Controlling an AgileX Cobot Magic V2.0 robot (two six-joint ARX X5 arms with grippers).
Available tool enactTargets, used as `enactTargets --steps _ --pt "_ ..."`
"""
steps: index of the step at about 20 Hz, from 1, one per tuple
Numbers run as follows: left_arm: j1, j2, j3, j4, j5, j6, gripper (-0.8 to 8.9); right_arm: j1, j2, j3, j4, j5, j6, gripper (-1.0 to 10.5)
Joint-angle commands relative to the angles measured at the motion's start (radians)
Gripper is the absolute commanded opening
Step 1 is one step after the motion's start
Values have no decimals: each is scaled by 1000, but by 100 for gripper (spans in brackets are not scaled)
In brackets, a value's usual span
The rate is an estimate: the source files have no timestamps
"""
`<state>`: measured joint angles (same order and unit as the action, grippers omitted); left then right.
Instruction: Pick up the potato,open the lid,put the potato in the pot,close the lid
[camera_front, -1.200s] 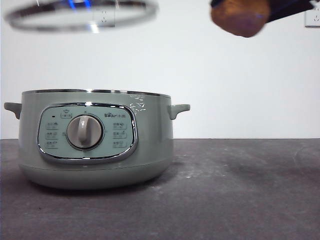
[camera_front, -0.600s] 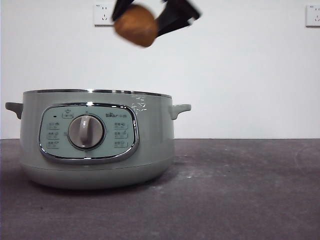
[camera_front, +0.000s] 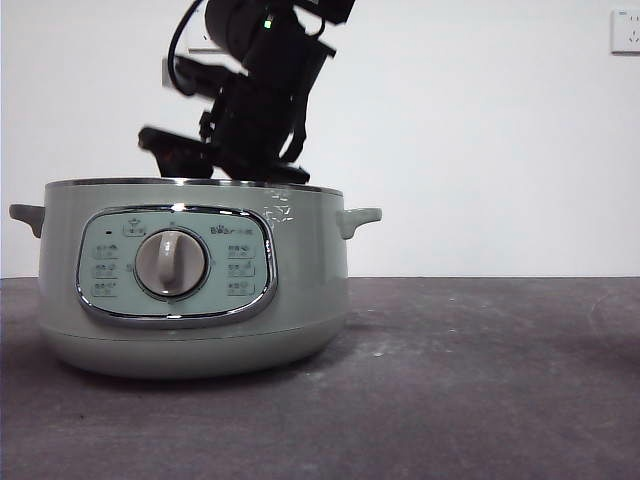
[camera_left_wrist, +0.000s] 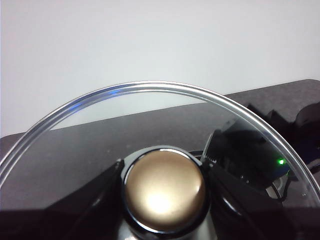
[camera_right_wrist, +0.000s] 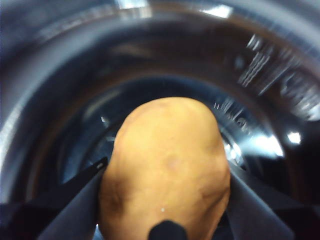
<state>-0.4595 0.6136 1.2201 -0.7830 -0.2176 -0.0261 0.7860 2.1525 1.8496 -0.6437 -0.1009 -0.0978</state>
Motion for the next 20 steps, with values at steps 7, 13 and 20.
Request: enactTargets --steps 7,13,20 --pt "0 -12 11 45 2 0 -8 3 27 4 -24 3 -27 185" --pt "0 -12 11 -1 2 0 -8 9 28 4 -43 3 -4 498" --pt "0 21 11 5 1 1 -8 7 -169 5 -87 134 22 563"
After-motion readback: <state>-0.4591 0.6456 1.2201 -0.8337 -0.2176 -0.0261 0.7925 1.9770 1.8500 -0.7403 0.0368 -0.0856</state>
